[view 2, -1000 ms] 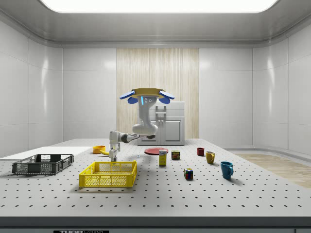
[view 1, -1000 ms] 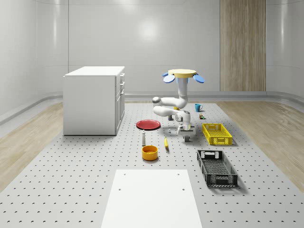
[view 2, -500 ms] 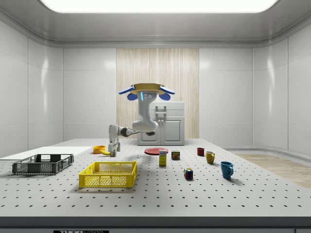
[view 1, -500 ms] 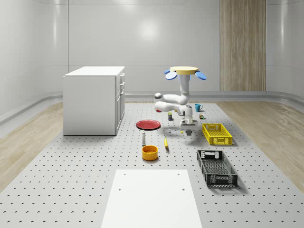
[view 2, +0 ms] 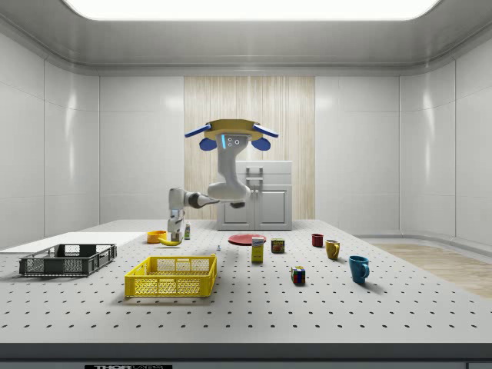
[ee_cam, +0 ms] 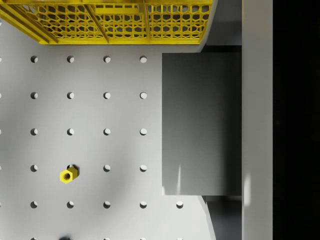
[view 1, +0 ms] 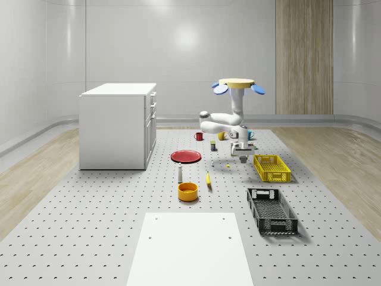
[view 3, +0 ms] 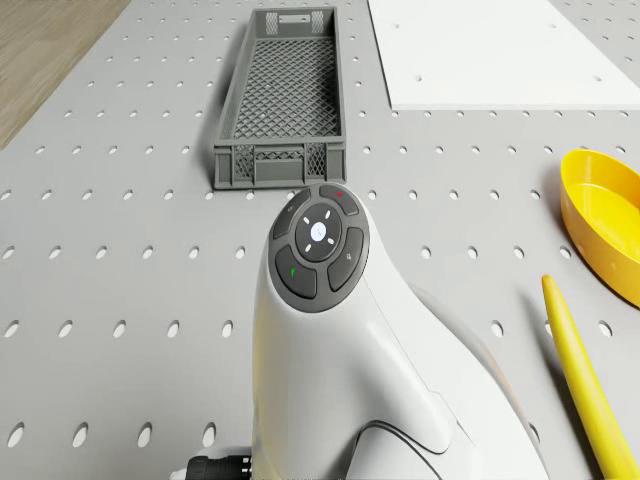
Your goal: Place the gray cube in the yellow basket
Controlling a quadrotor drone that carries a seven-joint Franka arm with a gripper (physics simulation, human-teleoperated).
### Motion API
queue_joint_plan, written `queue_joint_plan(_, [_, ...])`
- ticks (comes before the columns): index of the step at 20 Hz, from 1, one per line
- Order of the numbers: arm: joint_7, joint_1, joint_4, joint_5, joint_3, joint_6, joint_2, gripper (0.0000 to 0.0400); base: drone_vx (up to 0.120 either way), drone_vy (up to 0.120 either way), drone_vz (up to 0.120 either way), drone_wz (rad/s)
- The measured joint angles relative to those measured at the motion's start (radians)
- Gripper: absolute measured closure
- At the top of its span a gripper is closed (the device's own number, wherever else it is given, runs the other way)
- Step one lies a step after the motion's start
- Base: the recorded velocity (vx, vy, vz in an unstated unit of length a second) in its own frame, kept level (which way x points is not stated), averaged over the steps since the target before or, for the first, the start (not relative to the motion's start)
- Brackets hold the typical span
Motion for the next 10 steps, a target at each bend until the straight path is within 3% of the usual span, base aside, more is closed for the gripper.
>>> queue_joint_plan(3, [0.001, -0.001, 0.000, 0.002, 0.002, 0.002, -0.003, 0.0150, -0.027, 0.120, 0.000, 0.000])
queue_joint_plan(10, [0.002, -0.002, 0.000, 0.006, 0.004, 0.008, -0.010, 0.0150, -0.120, 0.120, 0.000, 0.000])
